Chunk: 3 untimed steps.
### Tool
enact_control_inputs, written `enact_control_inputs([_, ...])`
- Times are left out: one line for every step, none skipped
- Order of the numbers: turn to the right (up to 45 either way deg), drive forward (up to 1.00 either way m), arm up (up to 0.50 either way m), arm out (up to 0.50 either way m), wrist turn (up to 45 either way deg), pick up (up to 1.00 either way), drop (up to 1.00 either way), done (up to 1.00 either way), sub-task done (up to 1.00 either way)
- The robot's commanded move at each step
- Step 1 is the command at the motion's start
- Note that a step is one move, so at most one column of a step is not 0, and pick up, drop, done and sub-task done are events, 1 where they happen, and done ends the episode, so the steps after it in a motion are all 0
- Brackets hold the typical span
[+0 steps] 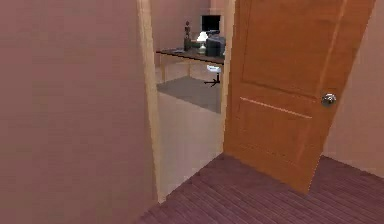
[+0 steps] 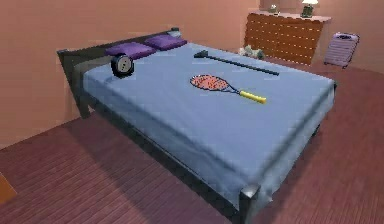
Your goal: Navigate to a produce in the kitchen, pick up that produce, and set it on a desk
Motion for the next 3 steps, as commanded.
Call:
enact_control_inputs([24.0, 0.00, 0.00, 0.00, 0.0, 0.00, 0.00, 0.00, 0.00])
enact_control_inputs([0.0, 1.00, 0.00, 0.00, 0.0, 0.00, 0.00, 0.00, 0.00])
enact_control_inputs([21.0, 0.00, 0.00, 0.00, 0.0, 0.00, 0.00, 0.00, 0.00])
